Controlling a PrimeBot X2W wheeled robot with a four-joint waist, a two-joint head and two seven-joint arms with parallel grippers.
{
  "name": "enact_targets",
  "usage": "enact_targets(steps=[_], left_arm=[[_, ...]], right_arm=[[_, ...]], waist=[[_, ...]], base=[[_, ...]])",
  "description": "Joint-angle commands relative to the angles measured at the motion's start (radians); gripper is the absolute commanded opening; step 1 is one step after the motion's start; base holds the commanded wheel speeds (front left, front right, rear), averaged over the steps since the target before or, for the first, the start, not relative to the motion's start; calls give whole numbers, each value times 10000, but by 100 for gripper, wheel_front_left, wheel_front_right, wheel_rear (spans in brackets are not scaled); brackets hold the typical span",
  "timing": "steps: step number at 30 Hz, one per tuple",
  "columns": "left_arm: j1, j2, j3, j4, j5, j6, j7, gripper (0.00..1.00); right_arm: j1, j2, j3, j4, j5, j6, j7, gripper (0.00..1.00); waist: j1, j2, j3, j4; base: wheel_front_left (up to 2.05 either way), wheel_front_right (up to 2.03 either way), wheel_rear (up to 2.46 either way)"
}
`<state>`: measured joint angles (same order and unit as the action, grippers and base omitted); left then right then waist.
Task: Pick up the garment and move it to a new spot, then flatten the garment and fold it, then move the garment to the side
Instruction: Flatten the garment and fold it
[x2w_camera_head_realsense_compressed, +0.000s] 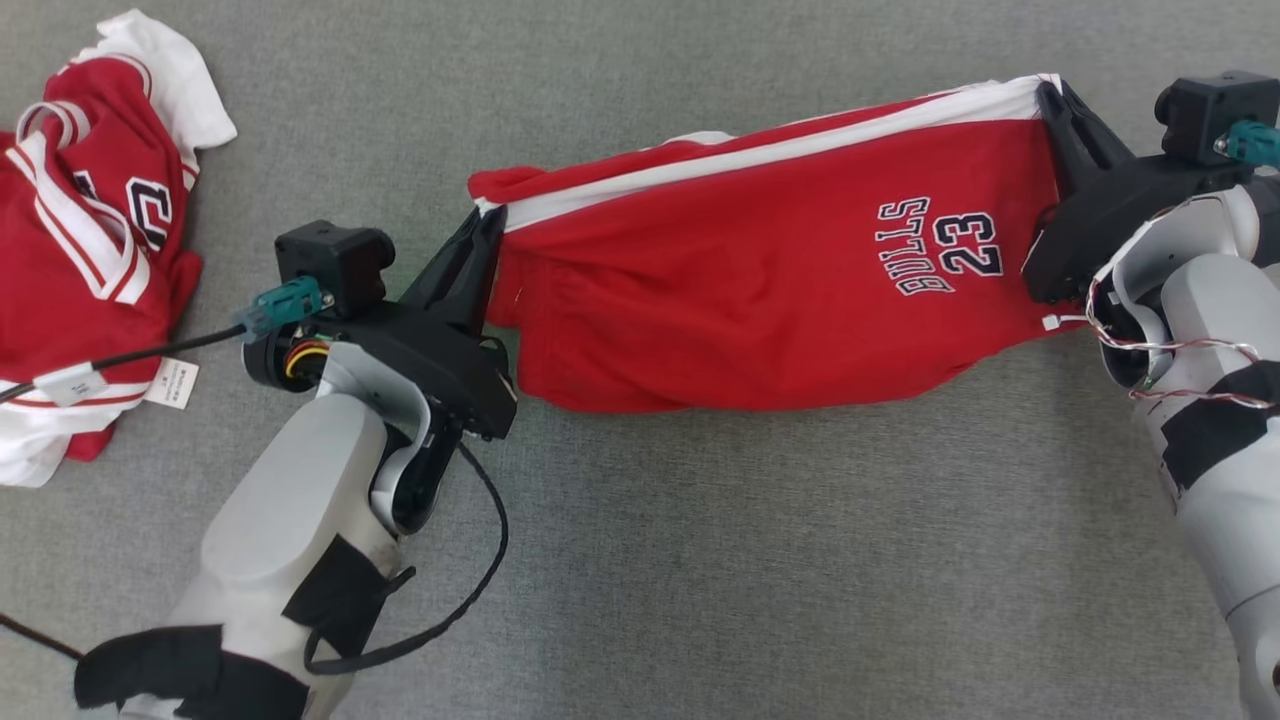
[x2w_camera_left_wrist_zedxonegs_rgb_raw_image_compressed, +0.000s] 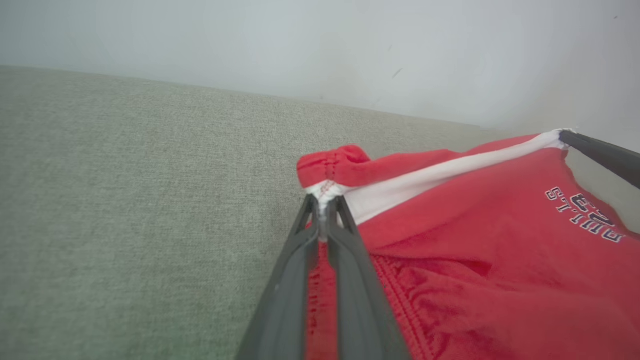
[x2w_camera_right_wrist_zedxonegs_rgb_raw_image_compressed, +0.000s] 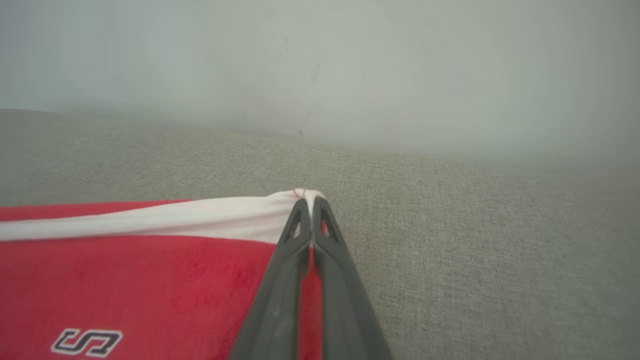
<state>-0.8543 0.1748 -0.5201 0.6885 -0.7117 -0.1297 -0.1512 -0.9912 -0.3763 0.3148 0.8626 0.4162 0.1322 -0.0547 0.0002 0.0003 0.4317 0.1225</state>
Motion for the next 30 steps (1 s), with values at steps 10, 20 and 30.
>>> enact_targets(steps=[10, 20, 30], left_arm=[[-752, -242, -532, 958, -266, 7, -478, 0], [-654, -273, -966, 1454, -466, 5, -1034, 100], [796, -93, 178, -126, 403, 254, -1136, 100]], right_arm=[[-981, 192, 658, 1396, 32, -30, -470, 0], [-1036, 342, 1149, 2233, 314, -28, -1226, 100], [31, 99, 2003, 2239, 922, -28, -1702, 100]], waist=[[-2, -3, 495, 187], [-2, -3, 53, 142], [-2, -3, -918, 179]], base=[[0, 0, 0], [0, 0, 0], [0, 0, 0]])
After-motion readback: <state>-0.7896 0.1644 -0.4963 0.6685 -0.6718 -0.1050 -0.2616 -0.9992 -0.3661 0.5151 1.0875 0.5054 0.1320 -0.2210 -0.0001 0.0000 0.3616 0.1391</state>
